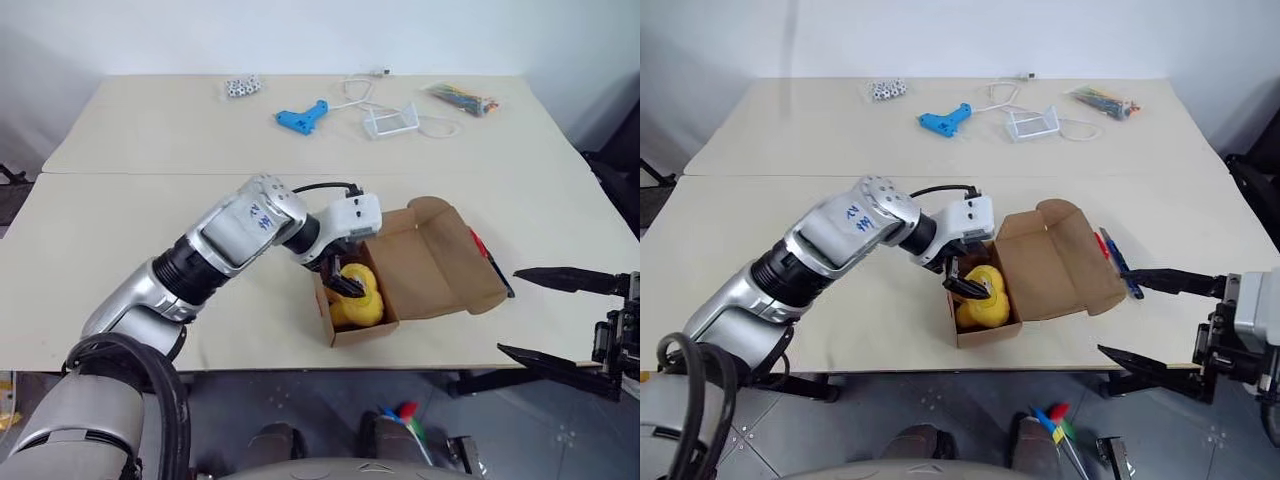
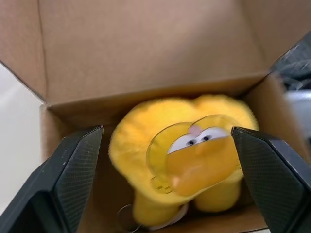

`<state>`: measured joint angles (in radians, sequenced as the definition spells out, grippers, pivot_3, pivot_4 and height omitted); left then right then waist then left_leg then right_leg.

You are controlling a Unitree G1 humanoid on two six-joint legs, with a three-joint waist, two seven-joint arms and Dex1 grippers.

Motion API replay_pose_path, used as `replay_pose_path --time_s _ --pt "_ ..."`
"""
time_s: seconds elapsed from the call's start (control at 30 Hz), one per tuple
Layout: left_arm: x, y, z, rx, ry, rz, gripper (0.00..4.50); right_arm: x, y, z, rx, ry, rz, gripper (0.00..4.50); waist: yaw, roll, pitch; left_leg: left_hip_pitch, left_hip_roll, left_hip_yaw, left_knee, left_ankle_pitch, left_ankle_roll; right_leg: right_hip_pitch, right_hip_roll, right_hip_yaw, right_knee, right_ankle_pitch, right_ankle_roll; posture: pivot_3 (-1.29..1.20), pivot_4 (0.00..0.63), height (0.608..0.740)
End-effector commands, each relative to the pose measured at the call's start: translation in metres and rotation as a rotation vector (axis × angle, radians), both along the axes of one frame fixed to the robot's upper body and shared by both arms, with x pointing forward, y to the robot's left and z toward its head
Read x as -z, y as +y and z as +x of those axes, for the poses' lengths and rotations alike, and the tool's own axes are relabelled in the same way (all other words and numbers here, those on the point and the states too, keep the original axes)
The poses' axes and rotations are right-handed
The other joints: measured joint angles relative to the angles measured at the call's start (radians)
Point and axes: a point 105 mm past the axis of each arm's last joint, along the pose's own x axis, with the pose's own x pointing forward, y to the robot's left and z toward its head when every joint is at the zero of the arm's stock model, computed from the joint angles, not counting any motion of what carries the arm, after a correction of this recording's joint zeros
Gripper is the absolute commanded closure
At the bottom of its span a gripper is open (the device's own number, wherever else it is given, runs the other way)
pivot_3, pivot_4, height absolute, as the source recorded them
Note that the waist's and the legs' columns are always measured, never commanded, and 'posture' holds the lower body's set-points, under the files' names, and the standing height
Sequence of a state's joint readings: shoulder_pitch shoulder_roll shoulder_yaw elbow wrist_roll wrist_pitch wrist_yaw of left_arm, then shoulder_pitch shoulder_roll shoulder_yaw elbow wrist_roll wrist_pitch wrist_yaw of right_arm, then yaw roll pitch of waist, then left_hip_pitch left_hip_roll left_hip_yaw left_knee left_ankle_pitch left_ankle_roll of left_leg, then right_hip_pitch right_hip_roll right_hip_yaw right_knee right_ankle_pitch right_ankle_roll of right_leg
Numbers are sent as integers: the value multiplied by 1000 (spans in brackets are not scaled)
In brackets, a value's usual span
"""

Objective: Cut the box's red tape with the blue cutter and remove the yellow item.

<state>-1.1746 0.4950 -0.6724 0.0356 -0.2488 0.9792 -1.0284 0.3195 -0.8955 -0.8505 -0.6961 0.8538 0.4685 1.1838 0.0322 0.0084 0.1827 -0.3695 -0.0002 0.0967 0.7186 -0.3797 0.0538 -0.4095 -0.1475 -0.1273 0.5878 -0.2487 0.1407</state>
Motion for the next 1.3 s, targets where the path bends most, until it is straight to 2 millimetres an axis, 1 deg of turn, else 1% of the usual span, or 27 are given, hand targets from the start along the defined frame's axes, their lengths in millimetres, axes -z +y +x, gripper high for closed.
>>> replay_pose_path --time_s 0.03,0.13,0.2,0.3,0.43,0.53,0.6,0.7,0.77,0.8,0.9,0.97,1.03,1.07,1.1,1.13,1.2,1.3 --pt "5 -8 -8 72 -11 52 19 -5 4 -6 15 -38 8 0 6 0 0 0 0 0 0 0 0 0 0 0 0 0 0 0 150 740" --pt "17 -2 -4 78 -41 127 19 -5 5 -6 24 -41 13 0 10 0 0 -1 0 0 1 0 1 0 0 1 0 0 0 0 150 740" --pt "22 -4 -3 71 -8 124 19 -4 6 -6 25 -41 17 0 12 0 0 0 0 0 1 0 1 0 0 1 0 0 0 0 150 740" --pt "32 -2 3 58 -26 147 597 -4 8 -4 21 -44 20 0 16 0 0 0 1 0 2 0 1 0 0 1 0 0 0 0 150 740" --pt "33 -8 3 70 -35 110 1799 -3 10 -3 14 -44 28 0 17 0 0 0 2 0 2 0 2 0 -1 1 0 0 0 0 150 740" --pt "21 -14 11 51 -65 21 2690 -1 8 0 12 -40 28 0 20 0 0 -1 2 0 2 0 2 0 -1 1 0 0 0 0 150 740" --pt "14 -16 14 52 -86 -22 3207 -1 7 2 11 -44 27 0 21 0 0 -1 1 0 3 1 3 0 -2 1 0 0 0 0 150 740" --pt "3 -19 17 63 -100 -95 4040 -1 5 5 11 -51 27 0 21 0 0 -2 1 0 3 0 4 0 -2 2 0 0 0 0 150 740" --pt "-12 -24 17 57 -72 -197 4437 0 4 6 12 -55 30 0 21 0 0 -2 1 0 3 0 4 0 -2 2 0 0 0 0 150 740" --pt "-22 -25 18 52 -57 -262 4498 0 4 7 11 -57 33 0 21 0 0 -2 1 0 3 0 4 0 -2 1 0 0 0 0 150 740" --pt "-44 -24 24 47 -54 -427 4498 1 5 10 9 -63 52 0 19 0 0 -2 1 0 3 0 4 0 -2 1 0 0 0 0 150 740" --pt "-60 -16 22 94 -40 -566 4498 2 7 12 1 -64 76 0 18 0 0 -2 1 0 3 0 4 0 -2 1 1 0 0 0 150 740" --pt "-77 -6 25 80 -55 -732 4498 2 11 13 -8 -66 105 0 16 0 0 -1 1 0 3 0 4 0 -2 1 2 0 0 0 150 740" --pt "-82 2 28 61 -62 -787 4498 1 12 15 -11 -68 127 0 15 0 0 -1 1 0 3 0 4 0 -2 1 1 0 0 0 150 740" --pt "-88 16 32 27 -84 -865 4498 0 16 16 -23 -70 160 0 13 0 0 -1 1 0 2 0 4 0 -2 1 2 0 0 0 150 740" --pt "-91 26 34 5 -101 -912 4498 -1 19 17 -32 -71 181 0 8 0 0 -1 1 0 2 0 4 0 -2 1 2 0 0 0 150 740" --pt "-86 61 41 -106 -137 -956 4498 -2 31 21 -78 -67 234 0 -3 0 0 -1 2 0 2 1 3 0 -2 1 2 0 0 0 150 740" --pt "-74 117 45 -292 -232 -981 4498 -1 48 25 -156 -60 292 0 -15 0 0 0 2 0 2 1 3 -1 -2 1 3 0 0 0 150 740"
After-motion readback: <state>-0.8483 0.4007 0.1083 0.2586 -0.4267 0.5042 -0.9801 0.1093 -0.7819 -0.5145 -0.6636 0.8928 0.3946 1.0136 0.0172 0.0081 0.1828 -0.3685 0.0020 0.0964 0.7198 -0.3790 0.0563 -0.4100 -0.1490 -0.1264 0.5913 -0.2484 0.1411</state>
